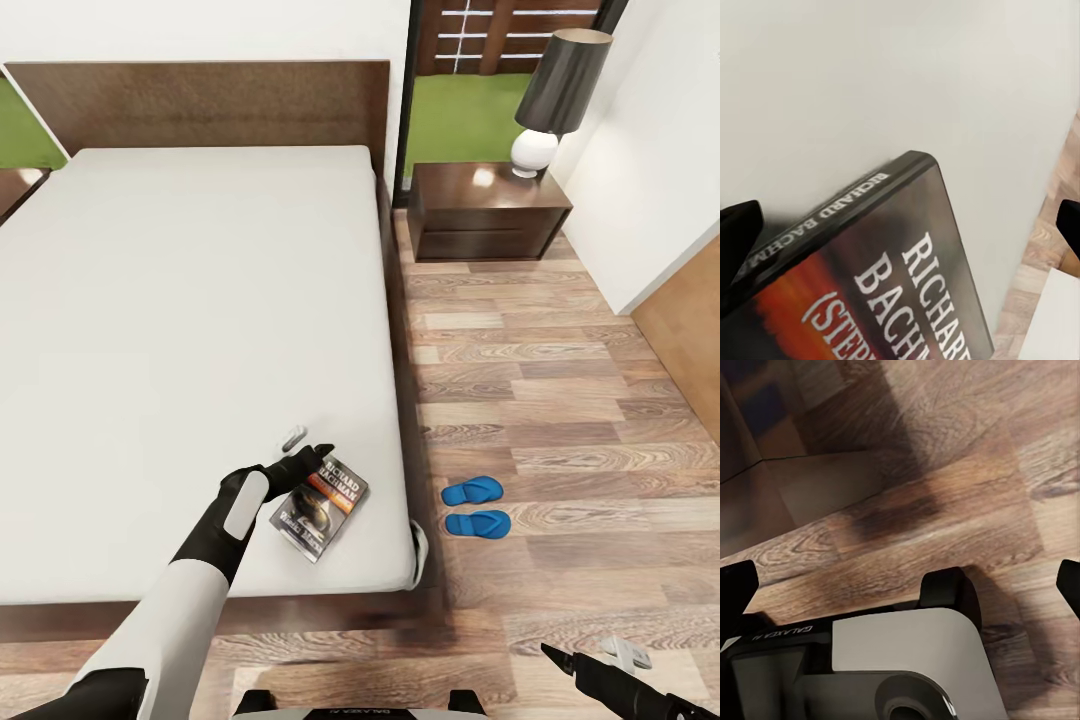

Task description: In the bedroom, move the book from the bed onto either nightstand, and place the two sandals side by side next to the bed.

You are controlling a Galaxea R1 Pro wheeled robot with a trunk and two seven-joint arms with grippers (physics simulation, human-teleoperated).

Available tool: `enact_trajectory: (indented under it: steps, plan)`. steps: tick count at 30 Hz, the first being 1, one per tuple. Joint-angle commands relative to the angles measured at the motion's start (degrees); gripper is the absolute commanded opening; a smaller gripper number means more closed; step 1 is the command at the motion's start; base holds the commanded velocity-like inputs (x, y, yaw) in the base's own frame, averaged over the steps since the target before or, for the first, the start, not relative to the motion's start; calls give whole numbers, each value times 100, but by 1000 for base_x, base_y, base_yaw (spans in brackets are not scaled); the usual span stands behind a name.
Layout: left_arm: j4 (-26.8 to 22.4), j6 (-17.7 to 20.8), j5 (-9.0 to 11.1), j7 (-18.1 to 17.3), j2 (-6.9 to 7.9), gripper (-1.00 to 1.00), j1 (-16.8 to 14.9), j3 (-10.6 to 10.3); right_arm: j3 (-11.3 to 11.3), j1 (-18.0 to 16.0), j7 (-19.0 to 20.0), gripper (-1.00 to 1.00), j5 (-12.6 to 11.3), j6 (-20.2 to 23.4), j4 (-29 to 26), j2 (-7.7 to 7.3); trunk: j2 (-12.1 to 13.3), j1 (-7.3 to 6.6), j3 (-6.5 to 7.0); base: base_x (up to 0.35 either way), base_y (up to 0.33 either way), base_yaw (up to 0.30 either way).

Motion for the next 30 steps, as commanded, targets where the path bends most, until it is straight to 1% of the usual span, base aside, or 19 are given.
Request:
enact_trajectory:
  steps: [1,4,7,30]
  plan:
    - [1,51,13,-40,-8,100,-1,32,-40,-5,46,100,52,34,-8,5,-2,0,-4,0,-3,0]
    - [7,51,11,-205,-8,100,-1,38,-41,-5,46,100,52,34,-8,5,-2,0,-4,-14,-1,0]
    - [15,45,10,-368,-4,100,6,41,-40,-5,46,100,52,34,-8,5,-2,0,-4,-156,0,0]
    - [19,42,10,-407,1,100,8,41,-43,-5,46,100,52,34,-8,5,-2,0,-4,-23,0,0]
